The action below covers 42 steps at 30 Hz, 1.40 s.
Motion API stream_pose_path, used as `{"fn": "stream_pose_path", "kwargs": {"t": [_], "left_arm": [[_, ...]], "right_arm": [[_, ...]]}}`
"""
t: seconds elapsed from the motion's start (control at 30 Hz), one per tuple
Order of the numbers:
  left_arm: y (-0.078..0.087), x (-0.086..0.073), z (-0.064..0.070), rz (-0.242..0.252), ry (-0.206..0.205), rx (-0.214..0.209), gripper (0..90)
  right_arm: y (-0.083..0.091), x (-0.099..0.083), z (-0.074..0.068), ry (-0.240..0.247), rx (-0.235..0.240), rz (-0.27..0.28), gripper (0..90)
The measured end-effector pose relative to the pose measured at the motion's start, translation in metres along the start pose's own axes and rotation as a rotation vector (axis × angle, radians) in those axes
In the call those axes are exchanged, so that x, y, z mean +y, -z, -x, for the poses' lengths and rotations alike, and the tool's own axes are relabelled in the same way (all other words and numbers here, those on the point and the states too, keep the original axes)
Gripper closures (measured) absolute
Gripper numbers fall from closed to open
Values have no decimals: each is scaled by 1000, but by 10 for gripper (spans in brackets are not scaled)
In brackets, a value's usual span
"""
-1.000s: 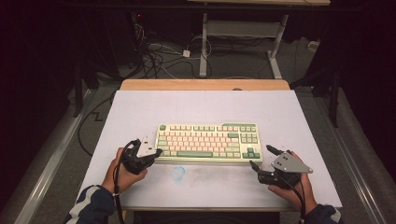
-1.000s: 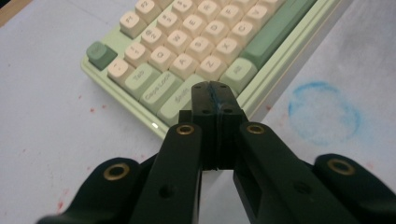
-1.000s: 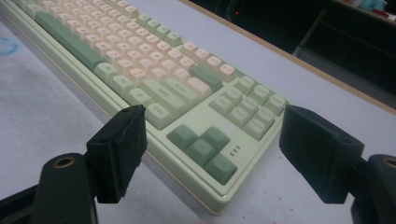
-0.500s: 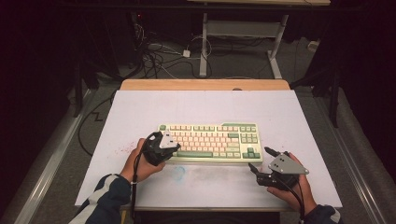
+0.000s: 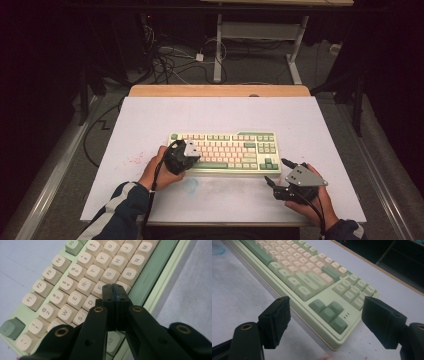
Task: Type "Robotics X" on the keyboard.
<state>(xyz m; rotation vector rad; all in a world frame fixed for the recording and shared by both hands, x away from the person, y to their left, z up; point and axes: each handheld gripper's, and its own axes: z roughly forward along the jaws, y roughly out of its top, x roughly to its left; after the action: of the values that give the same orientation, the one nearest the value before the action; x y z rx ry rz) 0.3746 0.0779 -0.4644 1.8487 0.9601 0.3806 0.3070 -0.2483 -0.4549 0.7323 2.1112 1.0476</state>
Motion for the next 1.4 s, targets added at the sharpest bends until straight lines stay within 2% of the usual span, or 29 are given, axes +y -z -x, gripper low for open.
{"fn": "stream_pose_path", "kwargs": {"t": [0.43,0.63,0.73,1.07,1.13,1.2,1.4], "left_arm": [[-3,0,0,2,-4,2,866],[-5,-1,1,-18,-18,1,873],[-4,-1,1,-4,-11,2,866],[12,3,3,53,-29,-10,832],[15,2,2,74,-36,0,799],[19,1,1,91,-34,-9,760],[31,-6,-4,157,-43,13,513]], "right_arm": [[-2,-1,-1,1,12,-12,238],[-3,-1,0,3,17,-21,239],[-3,-1,0,-4,17,-20,239],[-2,0,0,-4,14,-13,239],[-1,0,0,-2,15,-11,239],[-1,0,1,-4,14,-11,239],[-1,0,1,-5,14,-7,238]]}}
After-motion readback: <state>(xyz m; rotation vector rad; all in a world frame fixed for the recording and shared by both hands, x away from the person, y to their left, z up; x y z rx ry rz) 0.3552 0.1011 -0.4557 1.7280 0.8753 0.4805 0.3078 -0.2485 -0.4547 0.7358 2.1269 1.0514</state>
